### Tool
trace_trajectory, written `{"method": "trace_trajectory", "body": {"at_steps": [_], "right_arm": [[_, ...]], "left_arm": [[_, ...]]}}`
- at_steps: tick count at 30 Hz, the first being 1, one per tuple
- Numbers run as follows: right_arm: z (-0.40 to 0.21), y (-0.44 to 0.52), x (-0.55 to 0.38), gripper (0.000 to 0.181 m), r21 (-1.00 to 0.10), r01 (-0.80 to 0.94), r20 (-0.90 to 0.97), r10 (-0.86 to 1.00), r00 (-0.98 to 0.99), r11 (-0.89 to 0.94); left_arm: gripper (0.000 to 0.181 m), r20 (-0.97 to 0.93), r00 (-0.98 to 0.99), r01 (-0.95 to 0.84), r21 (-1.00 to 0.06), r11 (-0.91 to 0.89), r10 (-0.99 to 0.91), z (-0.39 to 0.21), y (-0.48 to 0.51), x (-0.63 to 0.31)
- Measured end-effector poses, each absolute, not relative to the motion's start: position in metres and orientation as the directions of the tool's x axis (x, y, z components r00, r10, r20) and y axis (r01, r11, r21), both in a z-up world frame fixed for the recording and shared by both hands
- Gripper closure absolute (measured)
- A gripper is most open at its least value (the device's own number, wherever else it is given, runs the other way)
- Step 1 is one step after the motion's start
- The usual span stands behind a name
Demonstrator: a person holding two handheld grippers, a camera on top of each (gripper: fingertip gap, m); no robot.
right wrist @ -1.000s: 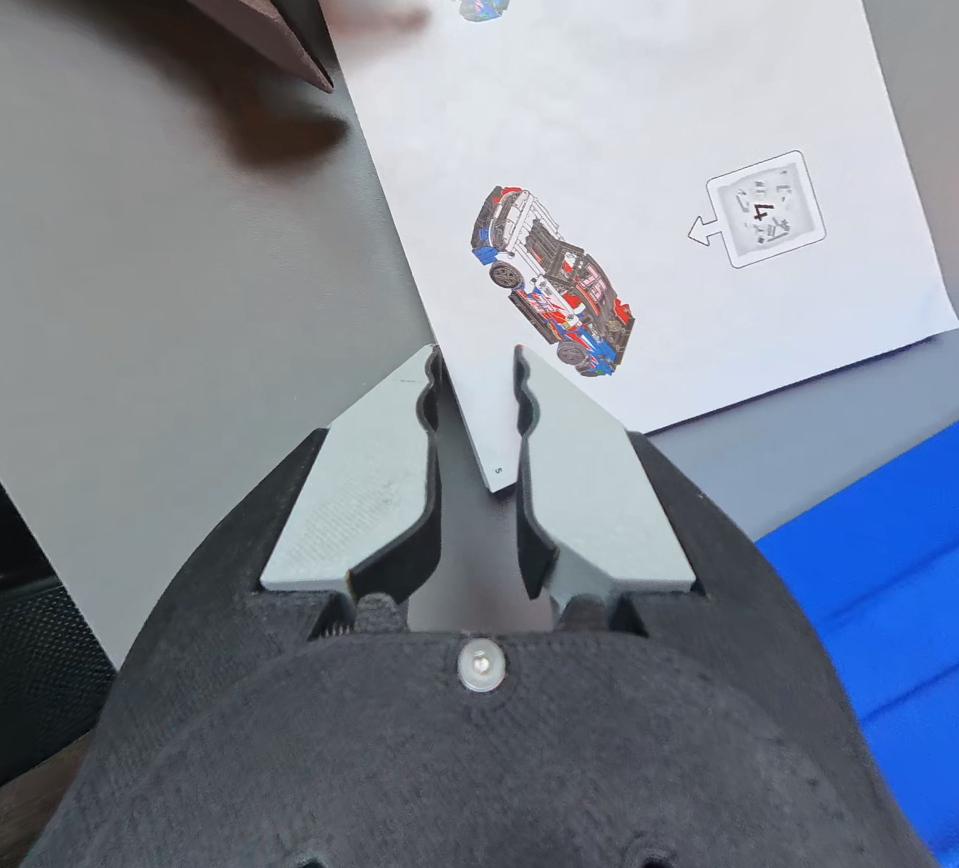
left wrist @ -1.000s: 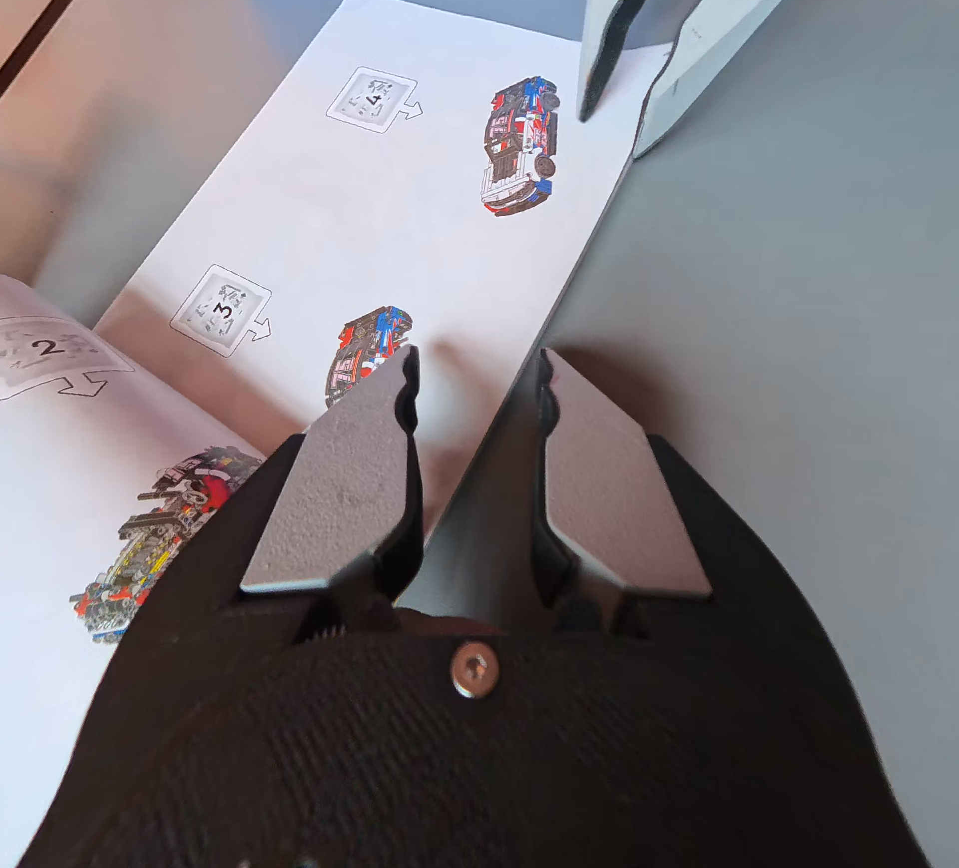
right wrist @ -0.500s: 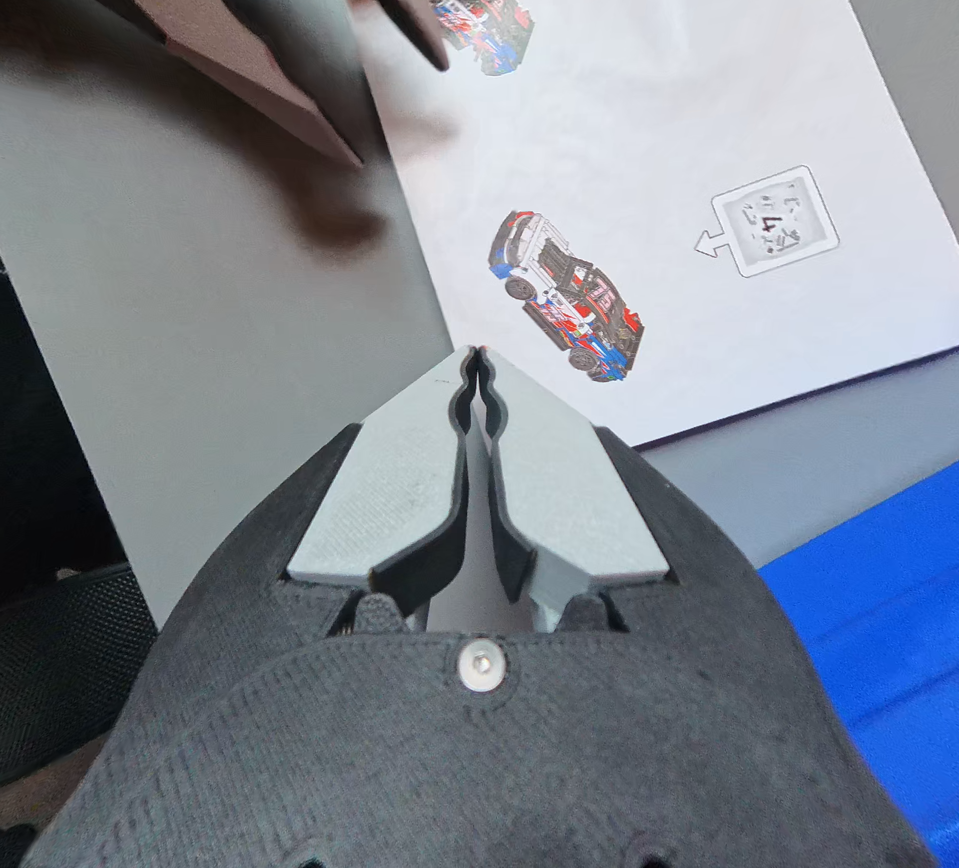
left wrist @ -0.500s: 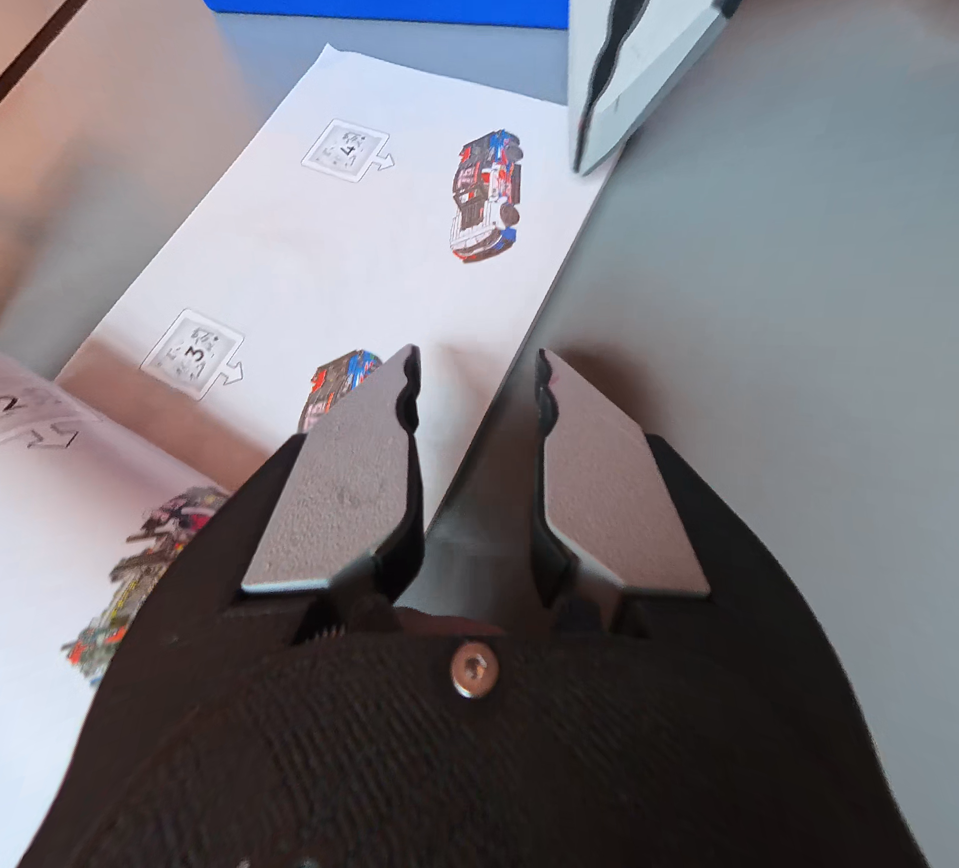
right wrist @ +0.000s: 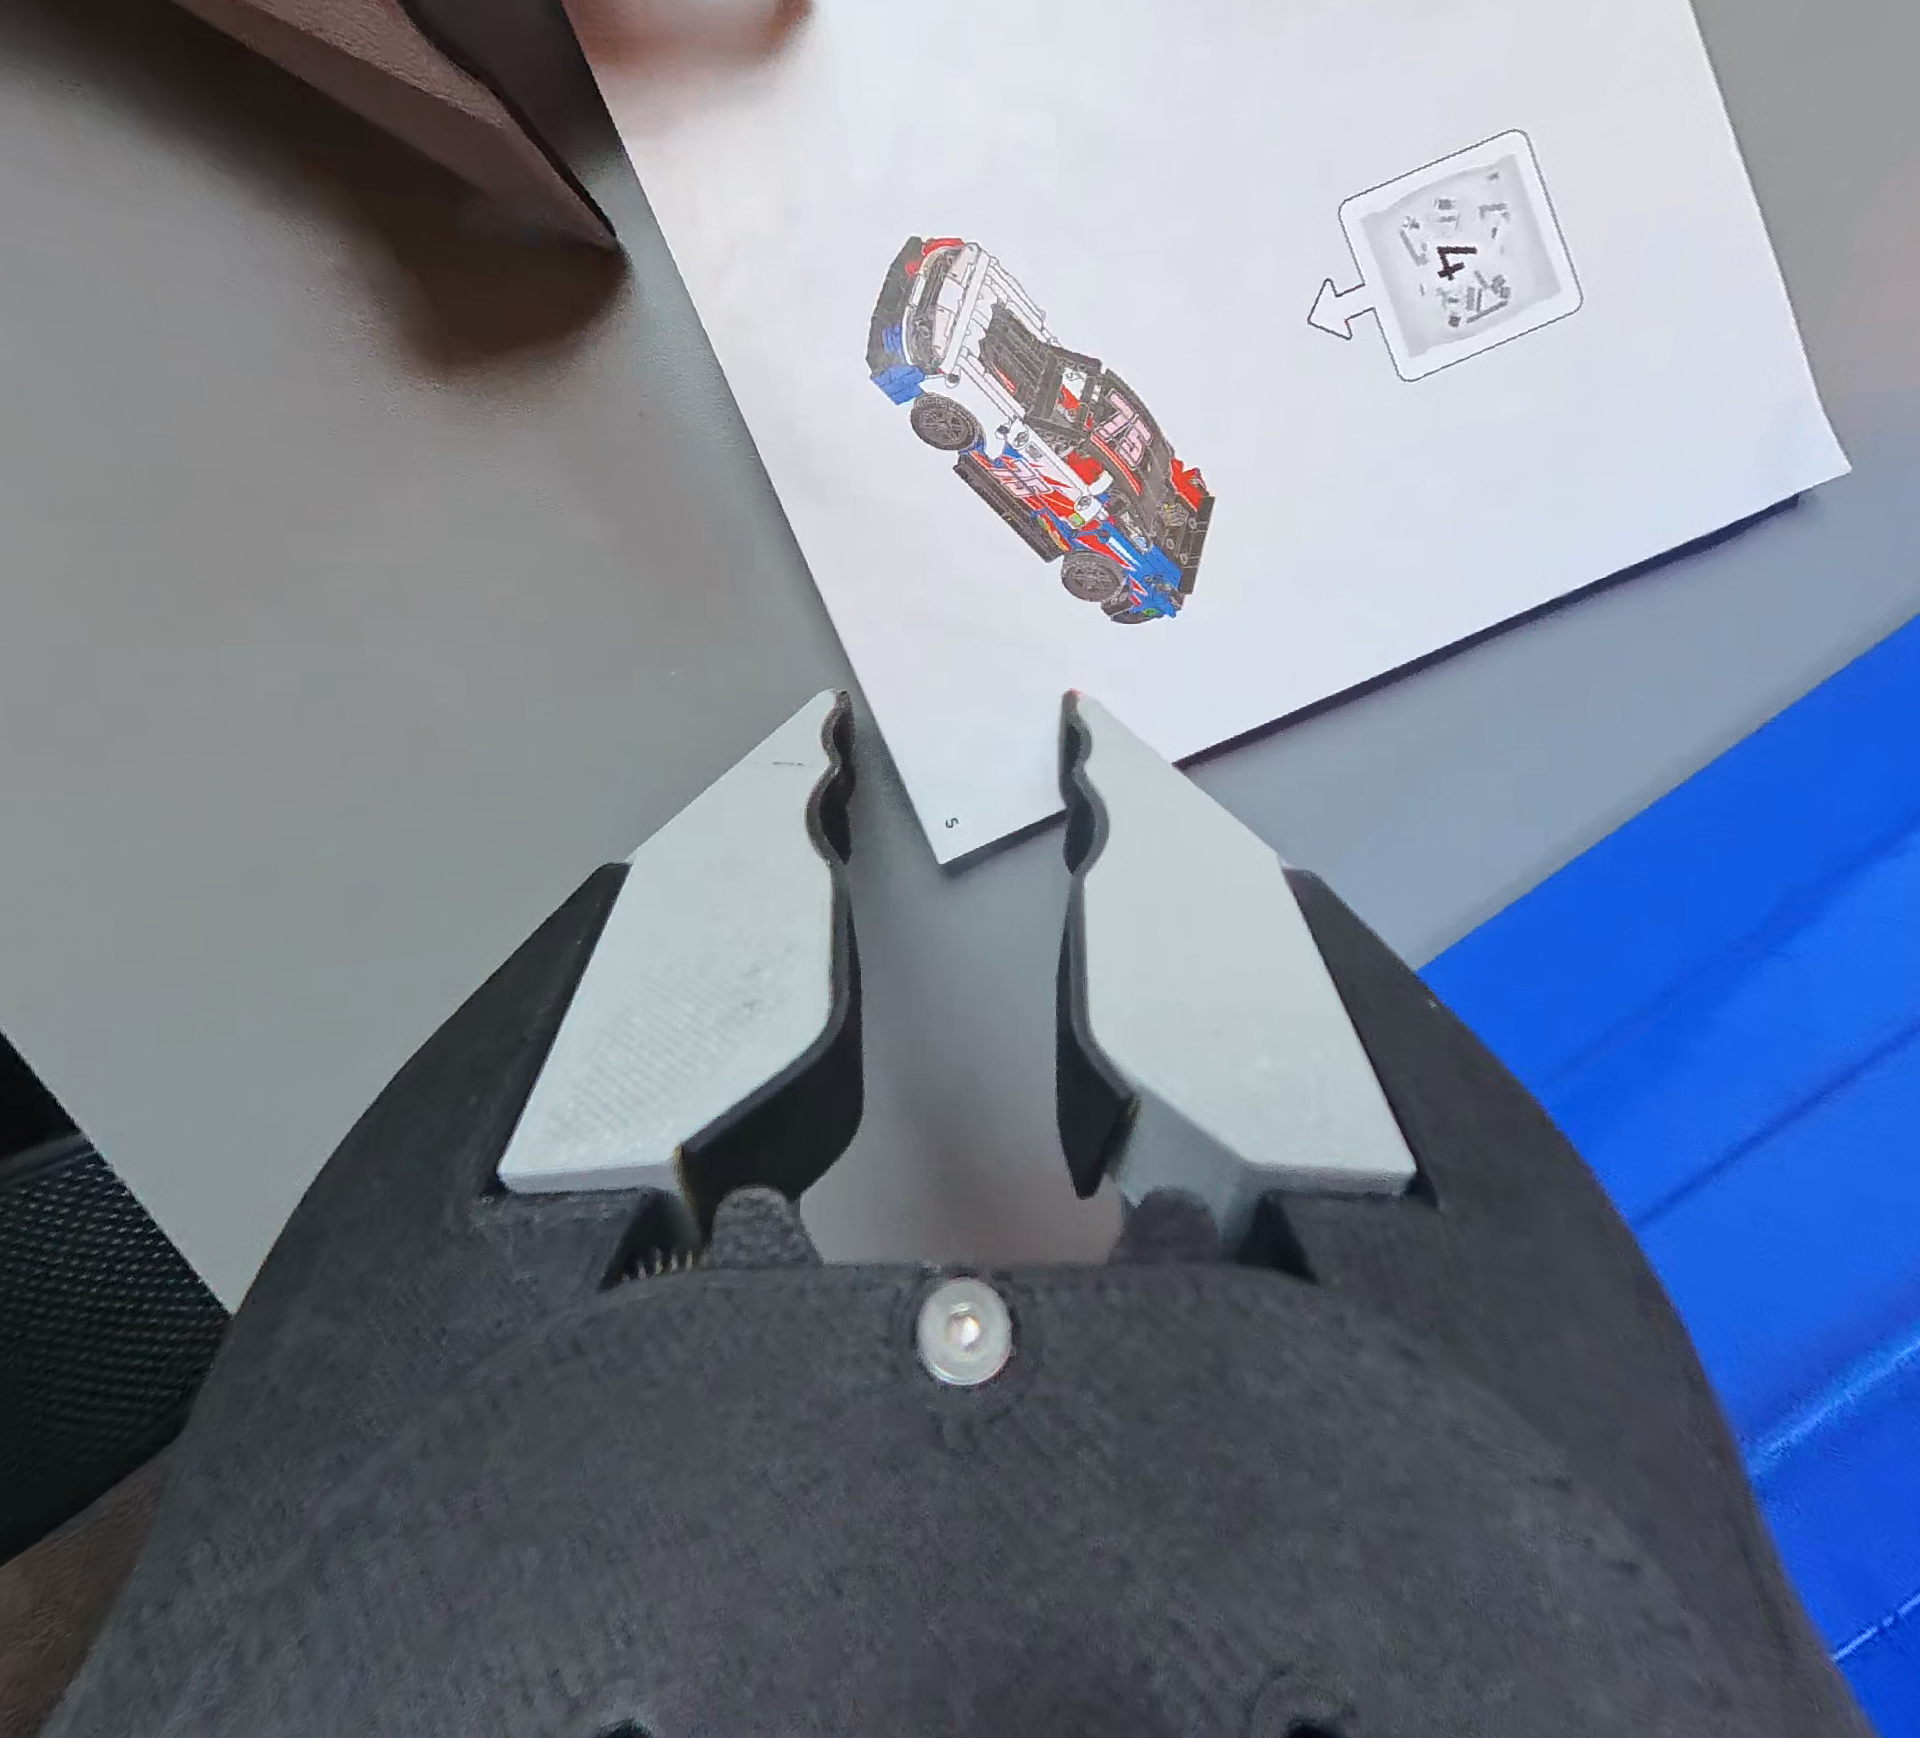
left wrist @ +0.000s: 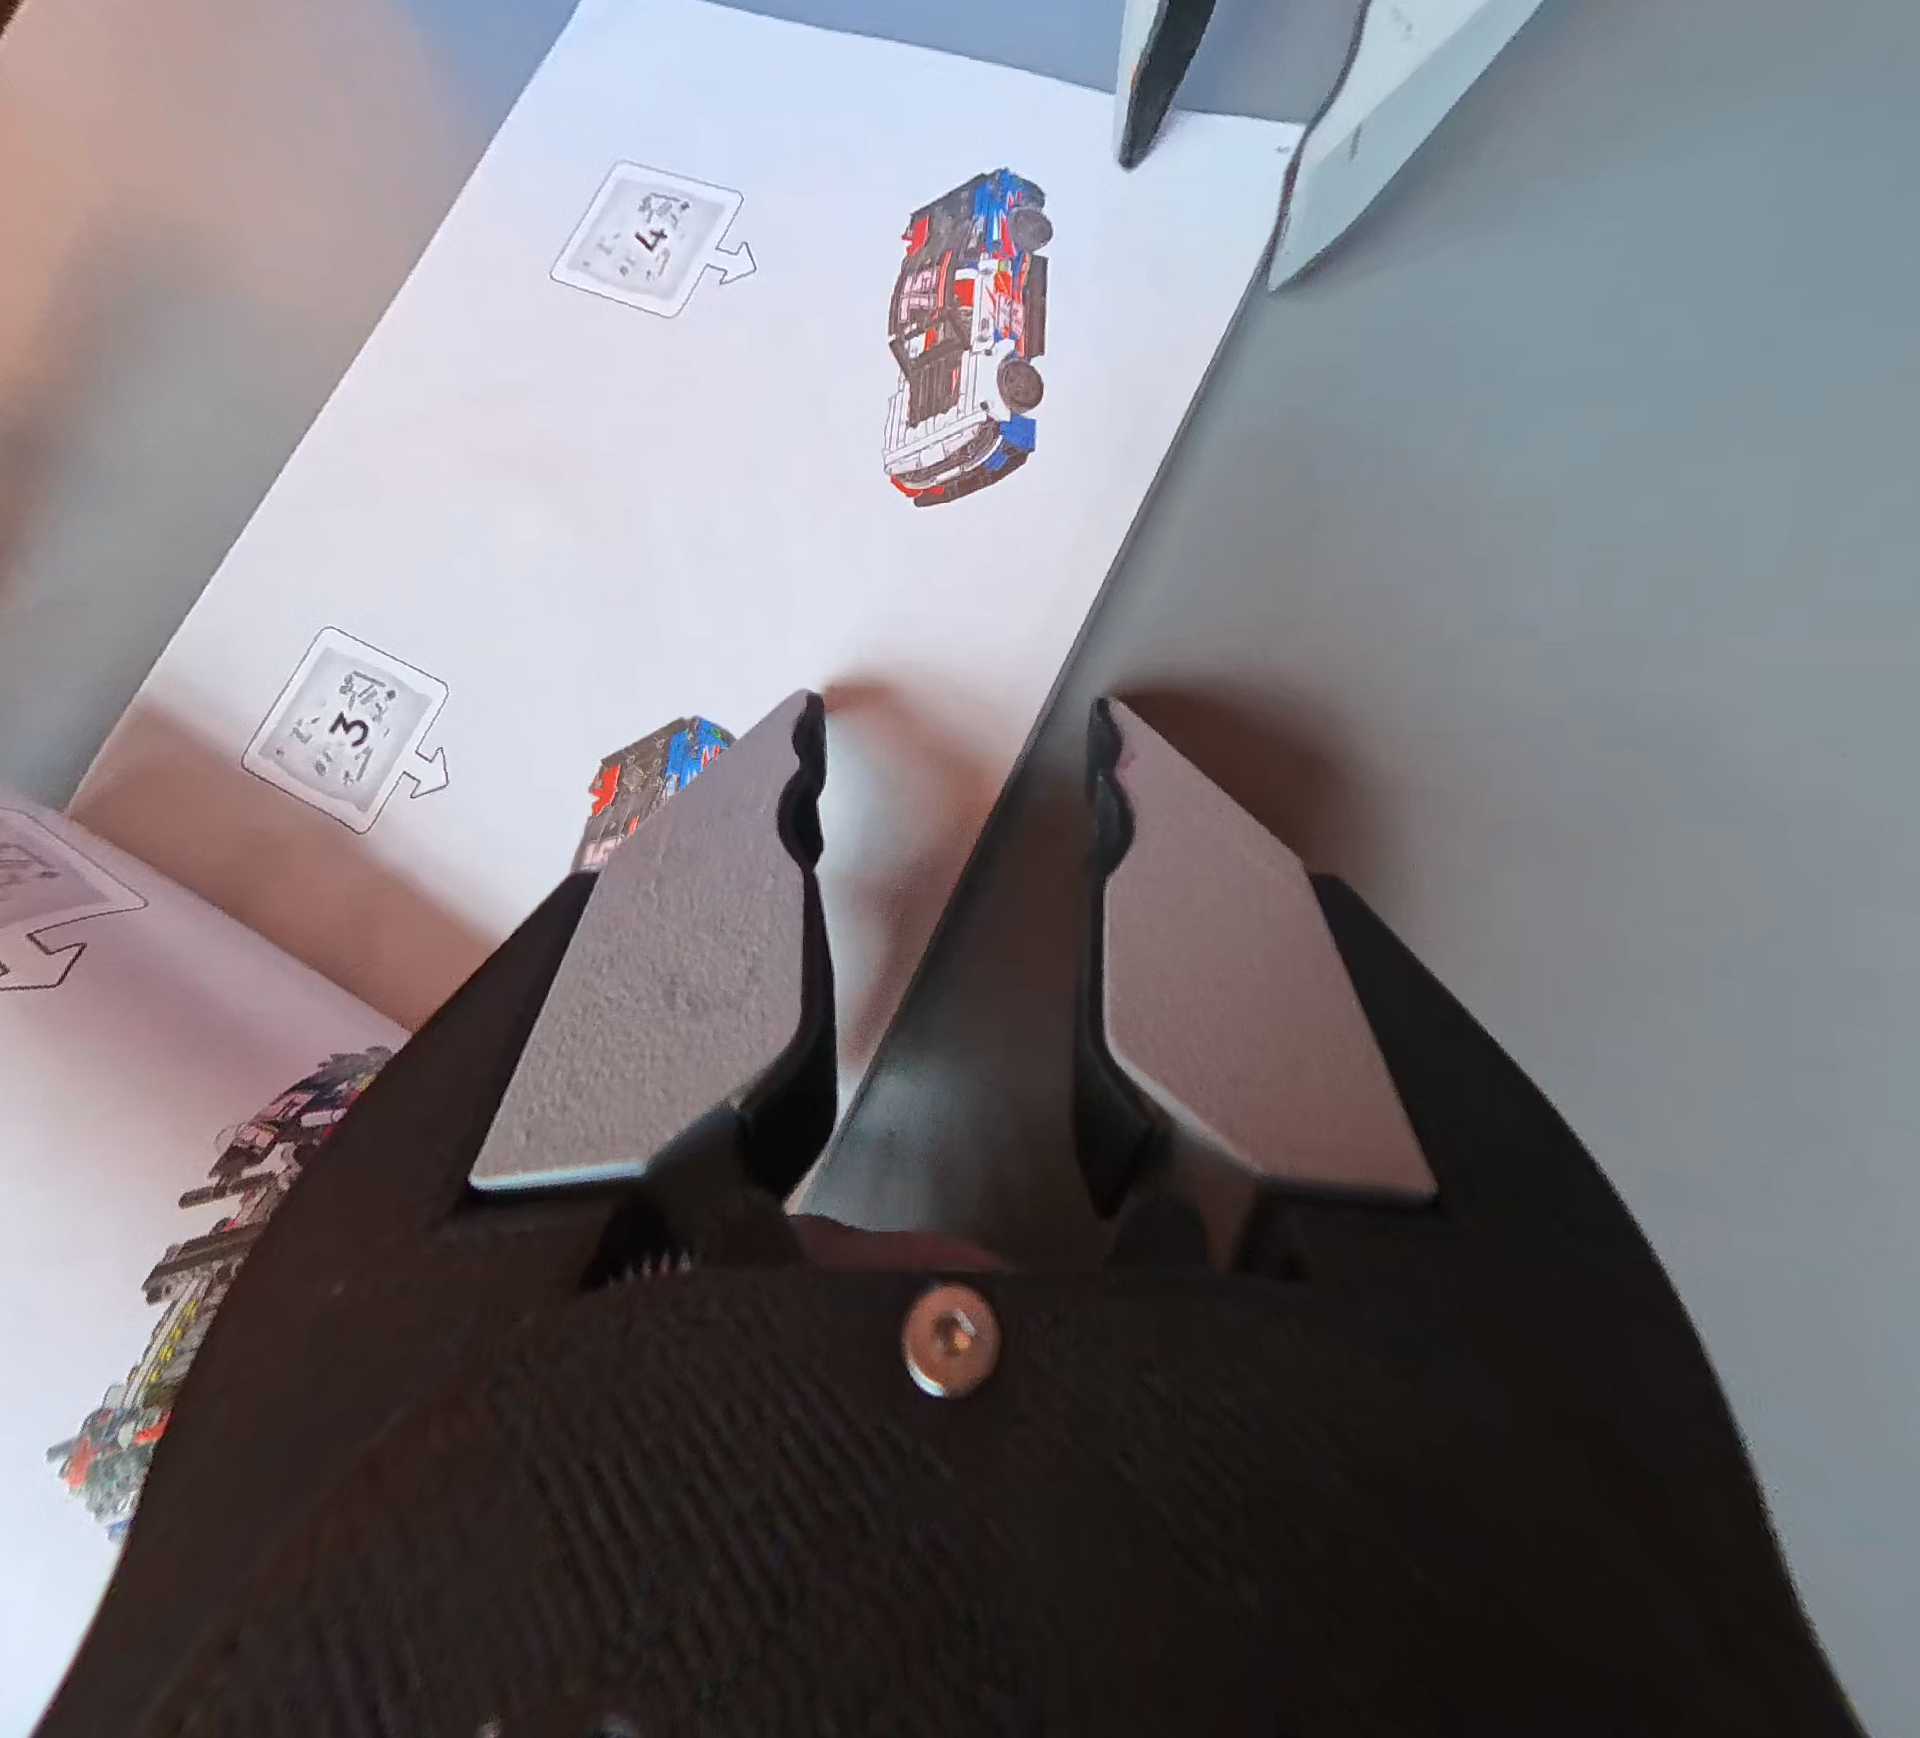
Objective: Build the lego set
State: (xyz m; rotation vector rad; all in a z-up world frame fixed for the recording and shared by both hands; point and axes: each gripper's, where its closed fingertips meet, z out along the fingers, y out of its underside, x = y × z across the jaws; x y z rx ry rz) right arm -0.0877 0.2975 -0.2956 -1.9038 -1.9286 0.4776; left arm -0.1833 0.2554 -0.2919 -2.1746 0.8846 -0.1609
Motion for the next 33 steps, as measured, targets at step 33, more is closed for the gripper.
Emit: {"method": "trace_trajectory", "body": {"at_steps": [33], "right_arm": [[-0.298, 0.302, -0.097, 0.134, -0.479, 0.875, 0.083, 0.996, -0.035, 0.071]], "left_arm": [[0.132, -0.157, 0.773, -0.525, -0.702, -0.481, -0.615, -0.290, 0.253, -0.199]]}}
